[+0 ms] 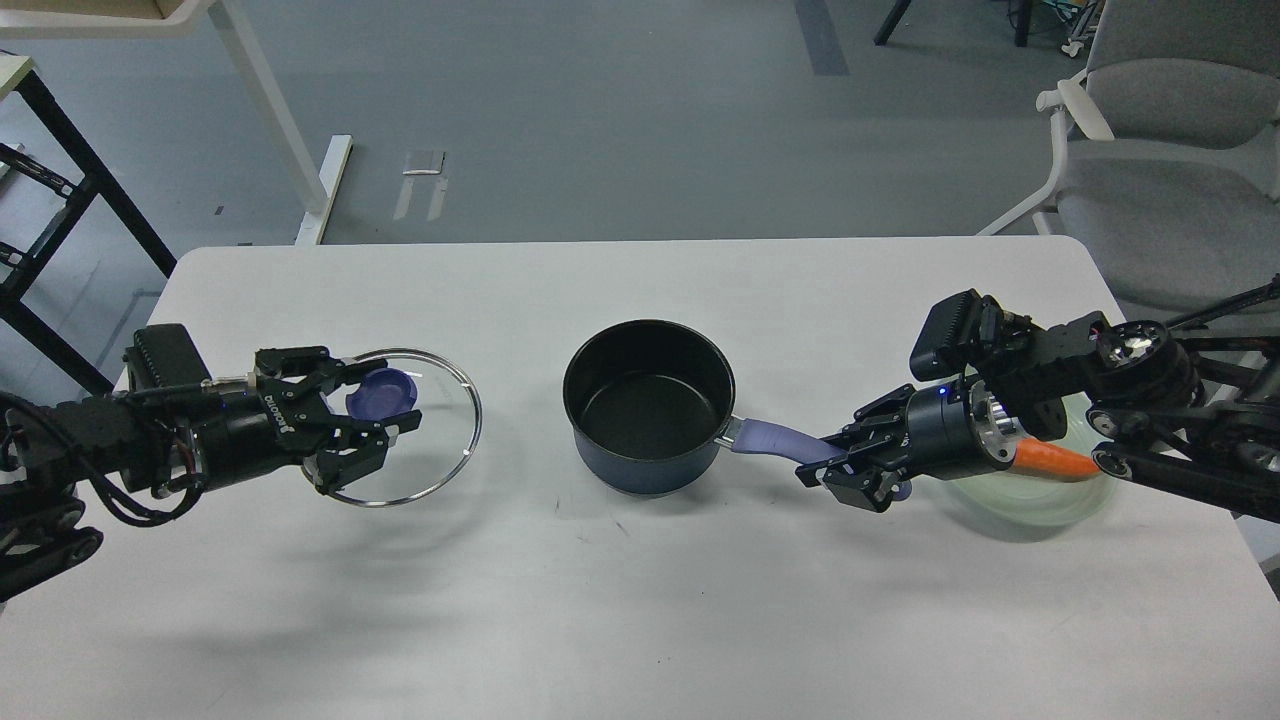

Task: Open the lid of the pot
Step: 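Lift the glass lid off the pot and carry it toward the left gripper's side, then lower the glass lid onto the table beside the pot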

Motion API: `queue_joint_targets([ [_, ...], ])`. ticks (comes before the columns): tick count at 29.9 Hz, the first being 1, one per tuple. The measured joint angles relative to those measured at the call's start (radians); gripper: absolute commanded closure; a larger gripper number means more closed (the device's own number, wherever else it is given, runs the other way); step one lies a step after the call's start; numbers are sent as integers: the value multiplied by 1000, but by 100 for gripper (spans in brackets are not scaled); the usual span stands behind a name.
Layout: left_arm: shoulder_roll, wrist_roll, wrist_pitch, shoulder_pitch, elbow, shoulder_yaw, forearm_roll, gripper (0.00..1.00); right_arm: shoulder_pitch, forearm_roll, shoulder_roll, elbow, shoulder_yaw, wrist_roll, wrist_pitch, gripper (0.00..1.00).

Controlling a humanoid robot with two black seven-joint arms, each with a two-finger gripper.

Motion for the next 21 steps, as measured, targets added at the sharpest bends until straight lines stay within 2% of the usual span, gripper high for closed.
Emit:
queue_joint_targets([
  [13, -7, 0, 59, 106, 141, 0, -2, 50, 0, 0, -1, 0, 0, 0, 0, 65],
  [21, -9, 0, 66, 137, 165, 0, -3, 45, 0, 0, -7, 0, 0, 0, 0, 65],
])
